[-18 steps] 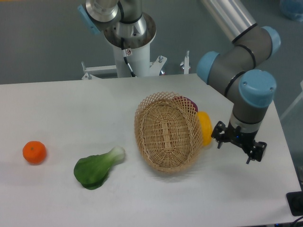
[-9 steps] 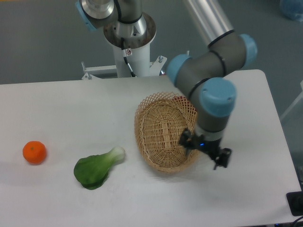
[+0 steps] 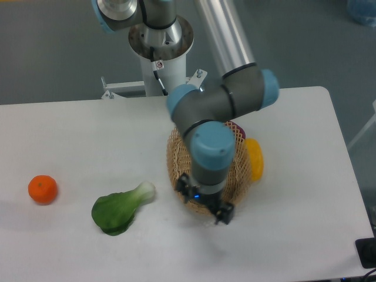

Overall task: Pick up the green vegetable from the table
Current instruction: 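Move the gripper over the basket and down onto the green bok choy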

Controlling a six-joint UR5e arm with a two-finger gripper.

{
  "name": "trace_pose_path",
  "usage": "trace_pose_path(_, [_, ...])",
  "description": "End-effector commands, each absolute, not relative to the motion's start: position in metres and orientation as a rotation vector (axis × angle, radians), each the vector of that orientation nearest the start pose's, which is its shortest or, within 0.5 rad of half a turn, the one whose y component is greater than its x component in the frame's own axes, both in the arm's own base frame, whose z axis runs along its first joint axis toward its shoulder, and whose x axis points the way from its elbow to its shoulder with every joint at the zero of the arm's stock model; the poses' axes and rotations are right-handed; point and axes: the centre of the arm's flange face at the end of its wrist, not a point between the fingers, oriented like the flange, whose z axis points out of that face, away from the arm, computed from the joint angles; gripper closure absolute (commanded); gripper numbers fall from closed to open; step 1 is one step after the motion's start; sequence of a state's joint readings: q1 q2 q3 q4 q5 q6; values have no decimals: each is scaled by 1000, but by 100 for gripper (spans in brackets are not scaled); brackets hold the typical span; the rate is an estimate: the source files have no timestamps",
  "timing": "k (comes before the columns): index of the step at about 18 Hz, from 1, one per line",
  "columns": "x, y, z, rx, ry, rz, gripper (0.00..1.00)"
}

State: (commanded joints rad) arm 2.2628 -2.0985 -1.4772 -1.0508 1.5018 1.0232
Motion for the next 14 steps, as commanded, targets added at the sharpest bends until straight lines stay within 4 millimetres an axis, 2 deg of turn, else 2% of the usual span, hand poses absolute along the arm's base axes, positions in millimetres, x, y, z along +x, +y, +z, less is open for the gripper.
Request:
trace_pose_path(4, [-283, 622, 266, -2997, 575, -3, 0])
trace_pose_path(8, [-250, 620, 258, -3004, 637, -33, 0])
trace_pose_path(11, [-238, 608, 251, -3017, 649, -59, 0])
trace_pose_path(14, [-232, 606, 247, -3023, 659, -68, 0])
